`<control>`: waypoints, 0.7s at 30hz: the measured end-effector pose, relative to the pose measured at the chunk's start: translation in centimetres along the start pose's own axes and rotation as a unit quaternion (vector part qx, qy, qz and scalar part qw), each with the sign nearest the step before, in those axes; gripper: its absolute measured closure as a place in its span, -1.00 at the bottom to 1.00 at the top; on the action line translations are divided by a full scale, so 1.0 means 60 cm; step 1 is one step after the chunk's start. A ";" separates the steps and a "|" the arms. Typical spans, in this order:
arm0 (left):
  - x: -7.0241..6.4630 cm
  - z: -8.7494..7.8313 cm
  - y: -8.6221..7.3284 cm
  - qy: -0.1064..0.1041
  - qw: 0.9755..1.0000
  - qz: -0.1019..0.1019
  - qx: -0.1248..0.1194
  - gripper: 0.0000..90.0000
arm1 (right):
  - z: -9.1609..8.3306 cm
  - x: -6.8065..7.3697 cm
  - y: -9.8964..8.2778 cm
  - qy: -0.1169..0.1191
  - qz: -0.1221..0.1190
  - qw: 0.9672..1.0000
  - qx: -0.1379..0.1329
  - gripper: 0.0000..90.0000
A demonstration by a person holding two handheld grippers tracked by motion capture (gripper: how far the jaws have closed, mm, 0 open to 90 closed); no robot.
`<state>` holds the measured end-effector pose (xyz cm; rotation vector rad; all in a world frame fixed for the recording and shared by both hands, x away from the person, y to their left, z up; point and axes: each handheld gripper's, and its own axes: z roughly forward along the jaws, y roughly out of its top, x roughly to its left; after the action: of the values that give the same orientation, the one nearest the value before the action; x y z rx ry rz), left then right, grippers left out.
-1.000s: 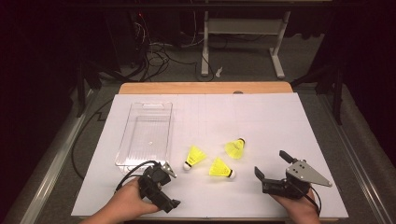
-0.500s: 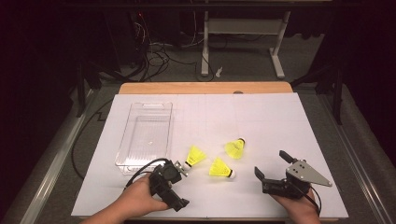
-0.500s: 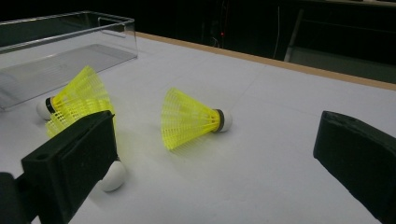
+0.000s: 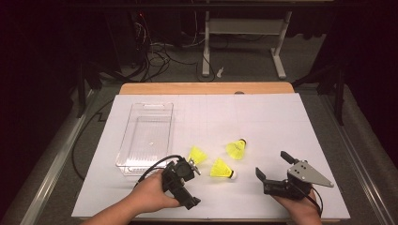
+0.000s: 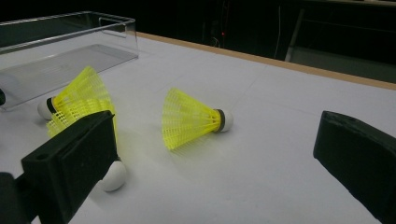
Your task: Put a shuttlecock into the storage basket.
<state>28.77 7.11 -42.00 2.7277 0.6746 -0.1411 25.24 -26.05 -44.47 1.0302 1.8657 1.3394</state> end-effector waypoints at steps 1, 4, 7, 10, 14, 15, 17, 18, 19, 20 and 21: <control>0.000 0.000 0.004 -0.001 1.000 0.000 0.002 -0.94 | 0.000 0.000 0.000 0.000 0.000 1.000 0.000 -1.00; -0.001 0.001 0.014 0.001 1.000 0.005 0.006 -0.94 | 0.000 0.000 0.000 0.001 0.000 1.000 -0.001 -1.00; -0.003 0.000 0.022 -0.004 1.000 0.006 0.007 -0.93 | 0.000 -0.001 0.000 0.001 0.000 1.000 -0.002 -1.00; -0.005 -0.002 0.031 -0.004 1.000 0.010 0.008 -0.93 | 0.000 -0.001 0.000 0.001 0.001 1.000 -0.001 -1.00; -0.005 -0.004 0.043 -0.003 1.000 0.013 0.006 -0.91 | -0.001 -0.001 0.000 0.001 0.001 1.000 -0.002 -1.00; -0.004 -0.005 0.045 -0.001 1.000 0.011 0.005 -0.91 | -0.001 -0.001 0.000 0.002 0.001 1.000 -0.002 -1.00; -0.004 -0.004 0.050 -0.001 1.000 0.011 0.007 -0.91 | -0.001 -0.001 0.000 0.002 0.001 1.000 -0.002 -1.00; -0.003 -0.003 0.053 -0.001 1.000 0.012 0.008 -0.91 | 0.000 -0.001 0.000 0.002 0.001 1.000 -0.002 -1.00; -0.003 -0.002 0.055 0.000 1.000 0.012 0.007 -0.91 | 0.000 -0.001 0.000 0.002 0.001 1.000 -0.002 -1.00; -0.002 -0.002 0.058 0.000 1.000 0.014 0.007 -0.90 | 0.000 -0.001 0.000 0.002 0.001 1.000 -0.002 -1.00; -0.002 -0.001 0.061 -0.003 1.000 0.014 0.005 -0.88 | 0.000 -0.001 0.000 0.002 0.001 1.000 -0.002 -1.00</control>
<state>30.38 4.04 -40.89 2.7437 0.6345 -0.1455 25.27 -26.11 -44.44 1.0281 1.8644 1.3462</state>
